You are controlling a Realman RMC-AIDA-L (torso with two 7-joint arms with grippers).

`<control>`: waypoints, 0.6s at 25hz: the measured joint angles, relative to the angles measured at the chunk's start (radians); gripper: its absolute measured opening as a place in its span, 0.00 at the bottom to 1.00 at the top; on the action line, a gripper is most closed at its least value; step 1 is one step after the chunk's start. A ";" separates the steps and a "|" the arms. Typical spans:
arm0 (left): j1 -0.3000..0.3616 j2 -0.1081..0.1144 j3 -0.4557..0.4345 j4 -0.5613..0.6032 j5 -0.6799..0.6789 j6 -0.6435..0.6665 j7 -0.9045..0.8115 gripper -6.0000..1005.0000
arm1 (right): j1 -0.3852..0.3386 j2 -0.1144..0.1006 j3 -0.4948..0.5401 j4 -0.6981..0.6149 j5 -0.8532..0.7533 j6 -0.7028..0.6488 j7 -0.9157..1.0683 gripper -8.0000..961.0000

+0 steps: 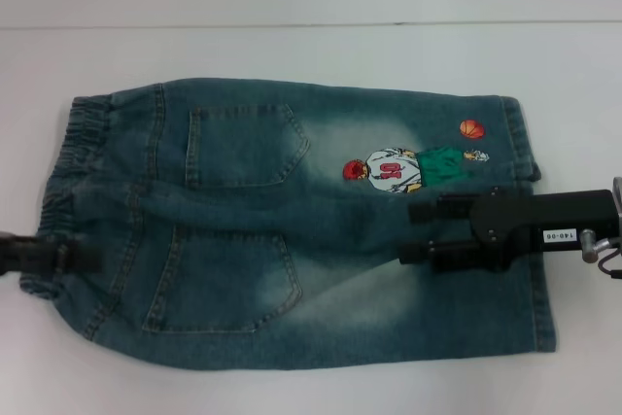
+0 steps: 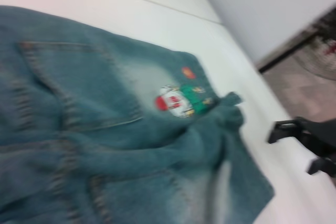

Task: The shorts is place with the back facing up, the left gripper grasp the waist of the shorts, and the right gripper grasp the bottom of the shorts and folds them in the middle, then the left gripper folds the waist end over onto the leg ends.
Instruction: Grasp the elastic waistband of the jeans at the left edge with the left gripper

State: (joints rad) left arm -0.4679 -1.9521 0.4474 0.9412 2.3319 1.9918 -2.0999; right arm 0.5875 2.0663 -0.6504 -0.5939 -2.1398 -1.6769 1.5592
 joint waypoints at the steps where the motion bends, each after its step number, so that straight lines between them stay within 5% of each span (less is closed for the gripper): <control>1: -0.014 0.011 -0.014 0.010 0.026 0.006 -0.032 0.87 | 0.000 0.000 -0.003 -0.001 0.000 -0.001 0.001 0.84; 6: -0.085 0.040 -0.010 0.039 0.190 -0.017 -0.189 0.87 | 0.001 0.000 -0.020 -0.009 0.000 -0.005 0.004 0.84; 15: -0.177 0.046 0.087 -0.078 0.385 -0.226 -0.422 0.87 | 0.003 0.000 -0.034 -0.011 0.000 0.005 0.000 0.84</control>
State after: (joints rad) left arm -0.6448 -1.9058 0.5347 0.8631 2.7169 1.7659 -2.5219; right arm 0.5904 2.0663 -0.6844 -0.6048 -2.1398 -1.6723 1.5587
